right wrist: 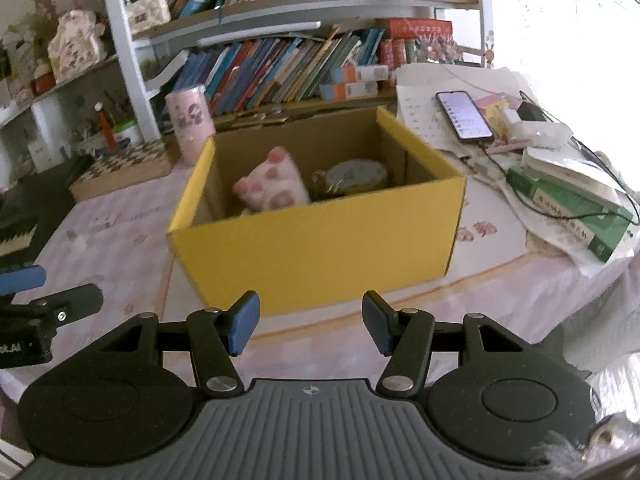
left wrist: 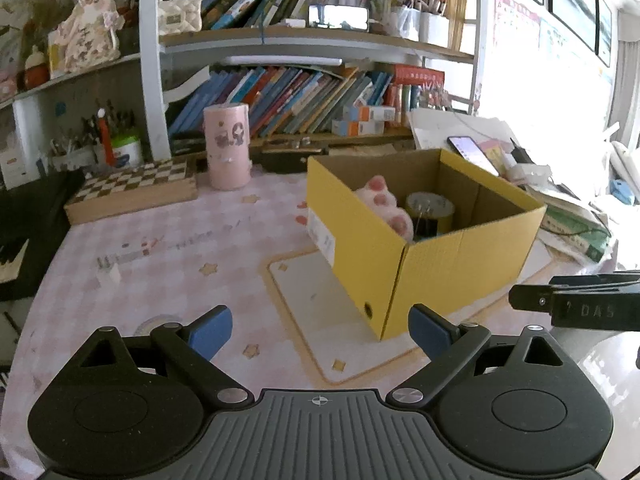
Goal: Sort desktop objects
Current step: 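Withdraw both tools from the box back toward the table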
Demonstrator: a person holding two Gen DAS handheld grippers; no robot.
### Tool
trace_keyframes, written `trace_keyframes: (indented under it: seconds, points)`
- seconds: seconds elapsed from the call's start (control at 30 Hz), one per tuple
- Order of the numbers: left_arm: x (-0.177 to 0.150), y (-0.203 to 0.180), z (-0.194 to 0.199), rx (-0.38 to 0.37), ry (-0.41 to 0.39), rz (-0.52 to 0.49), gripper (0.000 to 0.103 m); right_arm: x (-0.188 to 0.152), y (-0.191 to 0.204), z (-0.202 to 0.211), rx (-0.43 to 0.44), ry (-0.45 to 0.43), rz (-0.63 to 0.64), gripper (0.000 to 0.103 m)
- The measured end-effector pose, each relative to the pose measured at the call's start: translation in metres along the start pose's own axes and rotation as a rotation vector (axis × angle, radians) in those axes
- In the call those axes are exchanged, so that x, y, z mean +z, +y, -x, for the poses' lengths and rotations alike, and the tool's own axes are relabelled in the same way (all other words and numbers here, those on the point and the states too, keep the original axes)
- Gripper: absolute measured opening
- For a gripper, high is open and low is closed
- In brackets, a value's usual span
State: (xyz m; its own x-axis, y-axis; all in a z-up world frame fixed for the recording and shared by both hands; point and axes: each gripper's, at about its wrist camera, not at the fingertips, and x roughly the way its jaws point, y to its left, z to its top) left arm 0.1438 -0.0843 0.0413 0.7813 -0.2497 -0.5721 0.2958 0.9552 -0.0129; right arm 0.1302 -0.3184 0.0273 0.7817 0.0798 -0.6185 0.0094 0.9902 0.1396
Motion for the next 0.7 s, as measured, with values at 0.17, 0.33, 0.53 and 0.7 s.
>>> trace_keyframes:
  seconds: [0.17, 0.33, 0.53, 0.7]
  points:
    - [-0.015, 0.012, 0.012, 0.009, 0.019, -0.002, 0.097, -0.017, 0.025, 0.007, 0.005, 0.021, 0.012, 0.055]
    - [-0.026, 0.023, 0.025, 0.012, 0.034, -0.012, 0.097, -0.033, 0.045, 0.013, 0.012, 0.040, 0.012, 0.055]
    - [-0.038, 0.035, 0.037, 0.009, 0.054, -0.028, 0.097, -0.048, 0.068, 0.018, 0.026, 0.059, 0.022, 0.056]
    - [-0.048, 0.045, 0.047, 0.006, 0.063, -0.034, 0.097, -0.058, 0.088, 0.022, 0.040, 0.070, 0.049, 0.056]
